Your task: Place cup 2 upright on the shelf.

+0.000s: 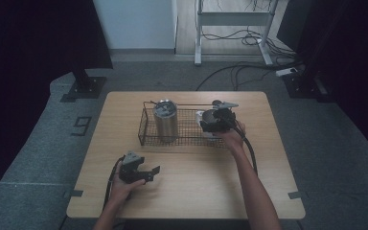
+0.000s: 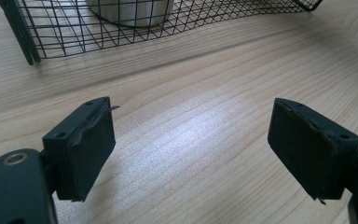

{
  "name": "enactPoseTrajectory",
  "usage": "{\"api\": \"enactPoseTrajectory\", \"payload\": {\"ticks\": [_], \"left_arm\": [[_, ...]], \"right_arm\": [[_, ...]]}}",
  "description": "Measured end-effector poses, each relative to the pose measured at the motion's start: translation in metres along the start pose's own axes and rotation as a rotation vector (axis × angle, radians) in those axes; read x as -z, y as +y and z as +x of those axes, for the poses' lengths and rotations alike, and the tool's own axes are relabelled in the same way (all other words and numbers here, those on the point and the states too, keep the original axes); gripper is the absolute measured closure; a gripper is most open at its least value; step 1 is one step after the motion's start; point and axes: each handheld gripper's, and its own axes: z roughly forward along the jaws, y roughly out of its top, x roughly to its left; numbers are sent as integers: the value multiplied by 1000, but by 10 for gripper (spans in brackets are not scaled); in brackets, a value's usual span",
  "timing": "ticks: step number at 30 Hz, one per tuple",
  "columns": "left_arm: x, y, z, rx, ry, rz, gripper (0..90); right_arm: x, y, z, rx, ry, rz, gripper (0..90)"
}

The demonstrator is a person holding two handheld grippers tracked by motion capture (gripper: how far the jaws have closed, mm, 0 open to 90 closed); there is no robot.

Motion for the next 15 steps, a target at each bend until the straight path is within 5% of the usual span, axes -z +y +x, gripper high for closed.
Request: {"api": "enactPoseTrajectory", "payload": {"ticks": [15], "left_arm": [[-1, 0, 0, -1, -2, 8, 150]], "right_arm": [[-7, -4, 0, 4, -4, 25, 62]]}}
